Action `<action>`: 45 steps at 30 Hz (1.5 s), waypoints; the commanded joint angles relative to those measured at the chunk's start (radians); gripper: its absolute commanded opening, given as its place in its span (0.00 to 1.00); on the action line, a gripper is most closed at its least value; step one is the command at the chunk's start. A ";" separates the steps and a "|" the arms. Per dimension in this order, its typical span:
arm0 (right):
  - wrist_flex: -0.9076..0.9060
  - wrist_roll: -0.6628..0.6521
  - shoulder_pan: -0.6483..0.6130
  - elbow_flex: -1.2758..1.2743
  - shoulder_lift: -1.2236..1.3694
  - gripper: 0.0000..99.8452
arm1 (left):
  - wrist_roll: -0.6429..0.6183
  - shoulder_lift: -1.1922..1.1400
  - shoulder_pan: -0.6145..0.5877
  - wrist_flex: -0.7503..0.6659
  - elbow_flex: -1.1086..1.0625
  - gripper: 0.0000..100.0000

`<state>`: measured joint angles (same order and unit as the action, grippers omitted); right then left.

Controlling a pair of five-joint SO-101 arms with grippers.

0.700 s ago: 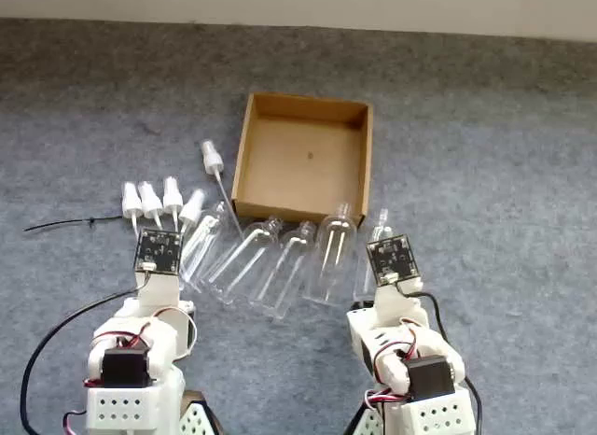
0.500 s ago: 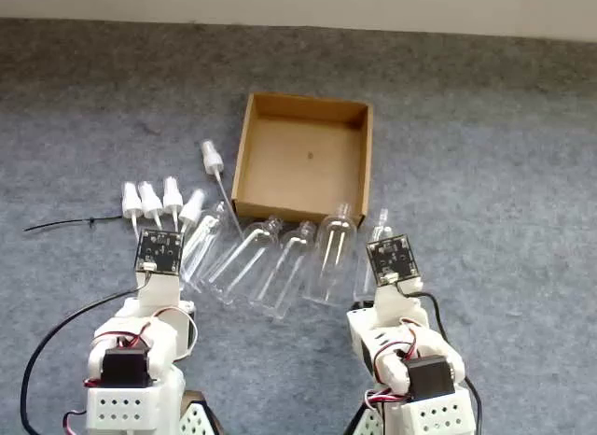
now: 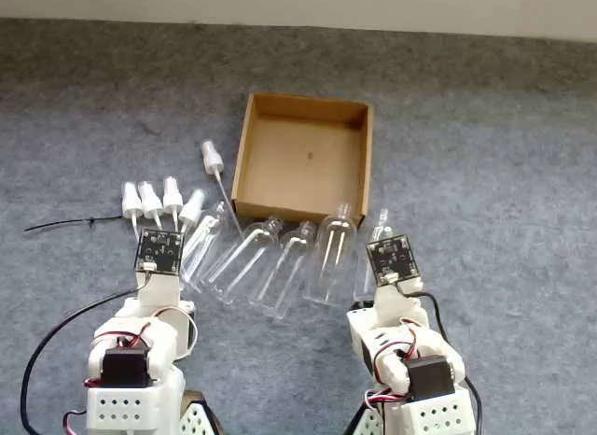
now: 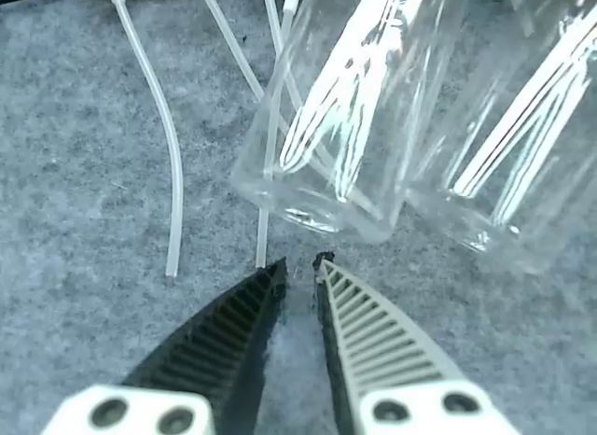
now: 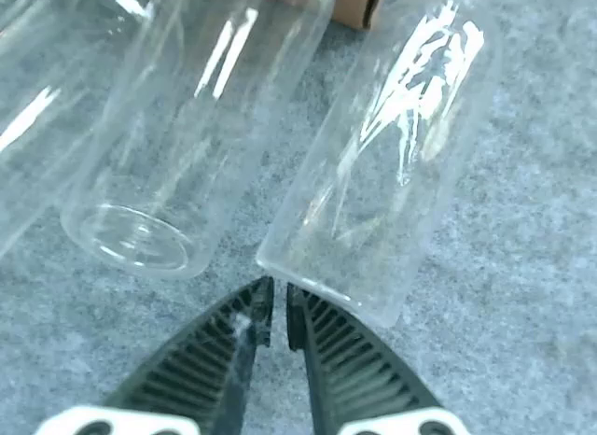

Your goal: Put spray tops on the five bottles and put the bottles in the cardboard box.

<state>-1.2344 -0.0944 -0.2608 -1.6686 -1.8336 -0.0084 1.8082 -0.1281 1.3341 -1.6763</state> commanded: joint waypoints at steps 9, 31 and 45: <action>0.007 -0.011 0.133 -0.058 -0.004 0.02 | -0.009 0.012 0.010 0.005 -0.018 0.06; 0.094 -0.012 0.237 0.361 0.097 0.13 | -0.009 0.012 0.010 0.005 -0.018 0.06; -0.018 -0.005 0.217 1.110 1.326 0.21 | -0.009 0.012 0.010 0.005 -0.018 0.06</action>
<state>-1.2283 -0.0959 -0.0368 -0.7679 -0.7733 -0.0084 1.8082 -0.1281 1.3341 -1.6763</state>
